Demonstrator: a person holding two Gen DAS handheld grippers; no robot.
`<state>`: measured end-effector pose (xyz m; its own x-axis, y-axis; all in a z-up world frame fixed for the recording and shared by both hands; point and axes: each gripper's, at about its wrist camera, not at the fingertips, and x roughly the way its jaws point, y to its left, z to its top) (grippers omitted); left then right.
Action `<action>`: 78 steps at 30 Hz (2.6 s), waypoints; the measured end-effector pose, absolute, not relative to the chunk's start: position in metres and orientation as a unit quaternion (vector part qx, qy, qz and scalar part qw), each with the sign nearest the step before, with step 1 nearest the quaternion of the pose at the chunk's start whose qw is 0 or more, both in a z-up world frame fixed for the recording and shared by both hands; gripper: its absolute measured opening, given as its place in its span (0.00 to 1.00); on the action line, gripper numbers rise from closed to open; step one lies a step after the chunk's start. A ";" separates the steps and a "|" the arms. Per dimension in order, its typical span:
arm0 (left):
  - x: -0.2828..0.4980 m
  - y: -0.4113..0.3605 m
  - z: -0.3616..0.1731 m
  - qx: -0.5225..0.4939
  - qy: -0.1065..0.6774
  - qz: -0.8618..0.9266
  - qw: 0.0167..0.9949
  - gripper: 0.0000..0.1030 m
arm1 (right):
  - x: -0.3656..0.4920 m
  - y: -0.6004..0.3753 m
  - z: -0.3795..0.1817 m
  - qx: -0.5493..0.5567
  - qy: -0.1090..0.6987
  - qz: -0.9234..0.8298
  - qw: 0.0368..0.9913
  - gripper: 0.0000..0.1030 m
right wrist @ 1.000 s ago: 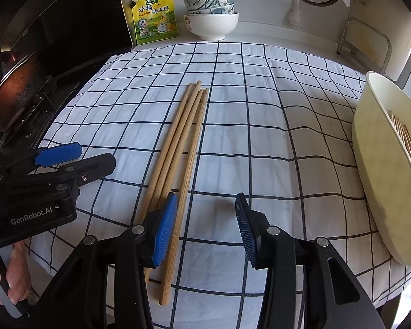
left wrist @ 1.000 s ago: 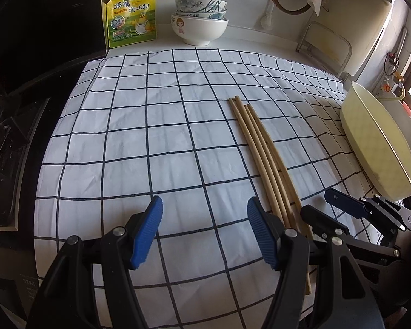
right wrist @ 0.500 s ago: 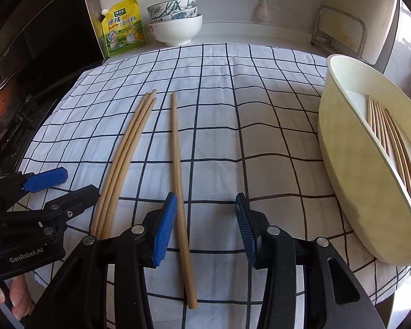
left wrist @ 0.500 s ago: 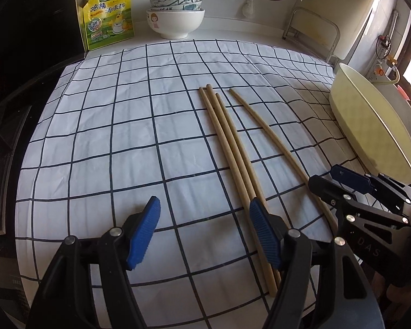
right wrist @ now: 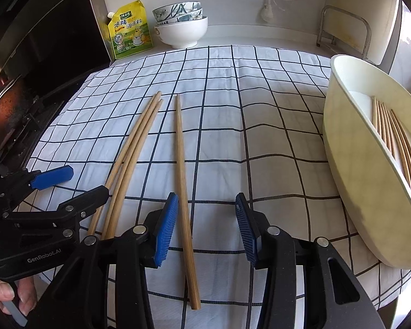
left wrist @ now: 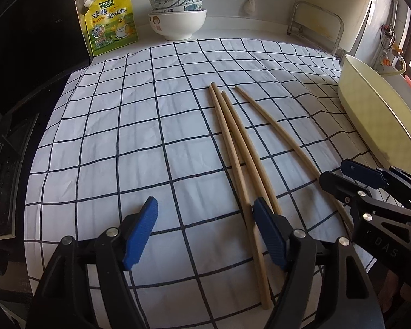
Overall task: Organize utensils
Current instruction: 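Close the left tool on one chopstick while the right tool grasps the separated chopstick, then lift both held chopsticks and carry them over the white basin, then open both tools to drop the chopsticks into the white basin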
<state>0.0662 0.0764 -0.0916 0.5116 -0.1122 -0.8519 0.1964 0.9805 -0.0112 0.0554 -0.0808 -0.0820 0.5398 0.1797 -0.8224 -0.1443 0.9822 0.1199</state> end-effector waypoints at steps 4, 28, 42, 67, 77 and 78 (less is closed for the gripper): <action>0.066 0.081 -0.092 0.048 0.486 -0.077 0.869 0.69 | 0.056 -0.081 -0.084 0.020 0.472 0.094 0.876 0.41; 0.084 0.081 -0.087 0.013 0.492 -0.104 0.864 0.07 | 0.058 -0.056 -0.082 -0.028 0.465 0.147 0.873 0.06; 0.075 0.061 -0.019 -0.001 0.446 -0.146 0.883 0.07 | 0.035 -0.094 -0.003 0.027 0.378 0.142 0.914 0.06; 0.116 -0.171 0.016 0.064 0.432 -0.317 0.842 0.07 | 0.028 -0.309 0.013 0.100 0.335 -0.077 0.934 0.06; 0.144 -0.221 -0.017 0.092 0.469 -0.320 0.818 0.07 | 0.046 -0.332 -0.014 0.105 0.370 -0.098 0.918 0.06; 0.146 -0.223 -0.021 0.094 0.474 -0.318 0.816 0.07 | 0.047 -0.332 -0.016 0.105 0.374 -0.098 0.916 0.06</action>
<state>0.1462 -0.2233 -0.0210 0.3479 -0.4303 -0.8329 0.6081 0.7797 -0.1489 0.0471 -0.3320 -0.0158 0.7008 -0.1007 -0.7062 0.2579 0.9588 0.1192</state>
